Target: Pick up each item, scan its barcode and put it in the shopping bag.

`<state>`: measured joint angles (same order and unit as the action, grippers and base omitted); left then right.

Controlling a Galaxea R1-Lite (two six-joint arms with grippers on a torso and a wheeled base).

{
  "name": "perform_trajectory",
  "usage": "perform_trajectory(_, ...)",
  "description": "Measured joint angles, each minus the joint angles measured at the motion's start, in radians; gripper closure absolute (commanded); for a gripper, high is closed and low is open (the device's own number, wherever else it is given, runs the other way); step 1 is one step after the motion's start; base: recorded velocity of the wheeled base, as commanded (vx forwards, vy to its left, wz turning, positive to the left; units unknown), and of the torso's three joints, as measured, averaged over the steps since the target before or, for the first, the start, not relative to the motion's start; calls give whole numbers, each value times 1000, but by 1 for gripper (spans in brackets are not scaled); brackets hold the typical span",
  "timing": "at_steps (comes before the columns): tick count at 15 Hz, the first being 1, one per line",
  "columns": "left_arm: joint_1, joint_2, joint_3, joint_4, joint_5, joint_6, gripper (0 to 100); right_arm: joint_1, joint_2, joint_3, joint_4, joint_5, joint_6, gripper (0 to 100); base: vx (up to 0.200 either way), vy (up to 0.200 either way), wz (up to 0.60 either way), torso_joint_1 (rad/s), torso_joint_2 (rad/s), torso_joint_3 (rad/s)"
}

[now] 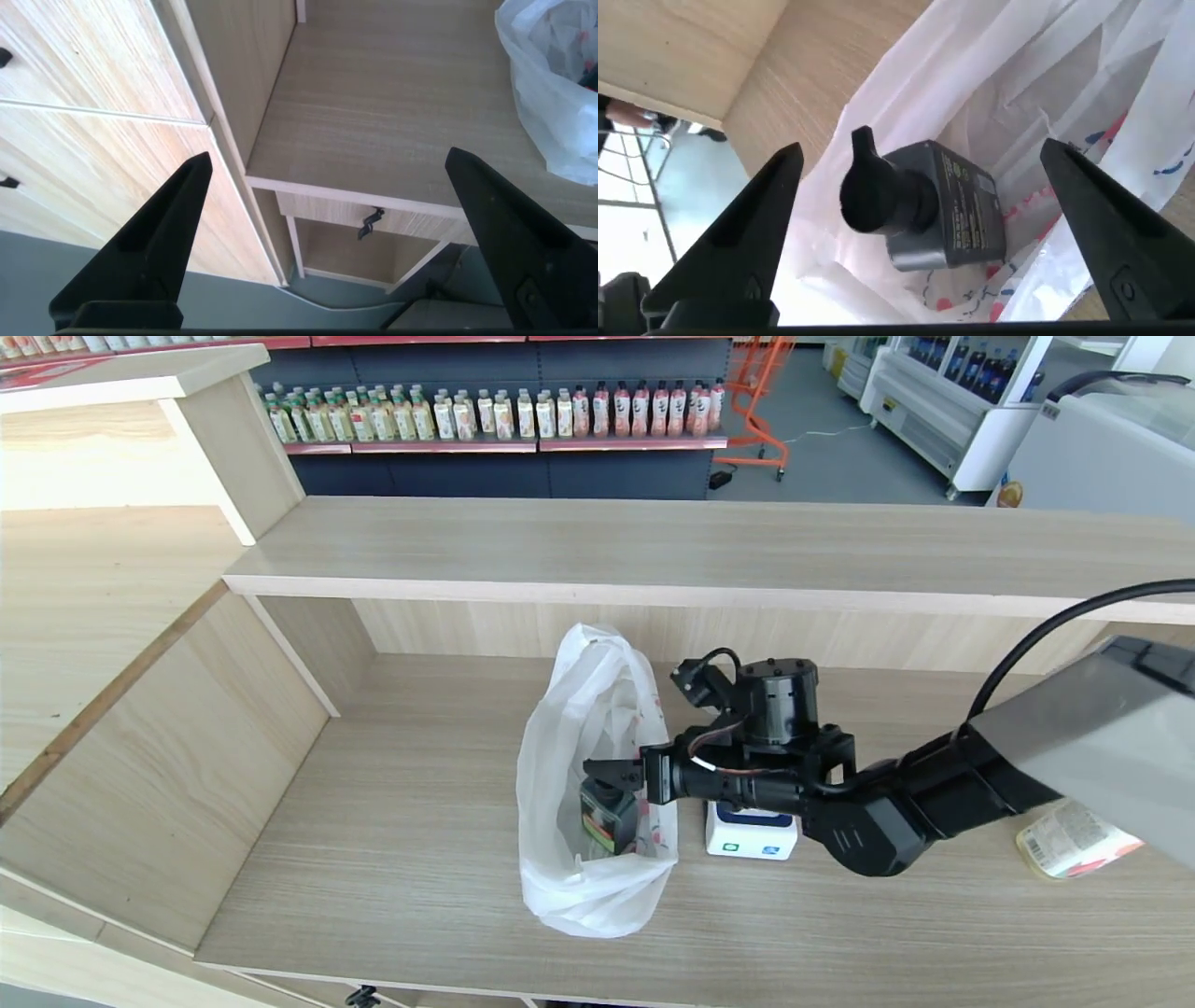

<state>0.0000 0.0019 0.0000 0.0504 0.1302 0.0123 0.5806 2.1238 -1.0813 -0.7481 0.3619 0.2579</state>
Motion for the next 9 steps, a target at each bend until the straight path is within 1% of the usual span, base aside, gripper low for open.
perform_trajectory(1, 0, 0, 0, 0, 0, 0, 0, -7, -41, 13, 6, 1, 67, 0, 0, 0, 0, 0, 0, 0)
perform_trajectory(2, 0, 0, 0, 0, 0, 0, 0, -17, -87, 37, 22, 1, 92, 0, 0, 0, 0, 0, 0, 0)
perform_trajectory(5, 0, 0, 0, 0, 0, 0, 0, -63, -271, 180, 91, -1, 89, 0, 0, 0, 0, 0, 0, 0)
perform_trajectory(6, 0, 0, 0, 0, 0, 0, 0, -87, -344, 238, 128, -8, 50, 0, 0, 0, 0, 0, 0, 0)
perform_trajectory(7, 0, 0, 0, 0, 0, 0, 0, -119, -411, 291, 169, -28, -29, 0, 0, 0, 0, 0, 0, 0)
perform_trajectory(8, 0, 0, 0, 0, 0, 0, 0, -163, -472, 346, 206, -70, -166, 0, 0, 0, 0, 0, 0, 0)
perform_trajectory(9, 0, 0, 0, 0, 0, 0, 0, -217, -534, 411, 231, -141, -332, 0, 0, 0, 0, 0, 0, 0)
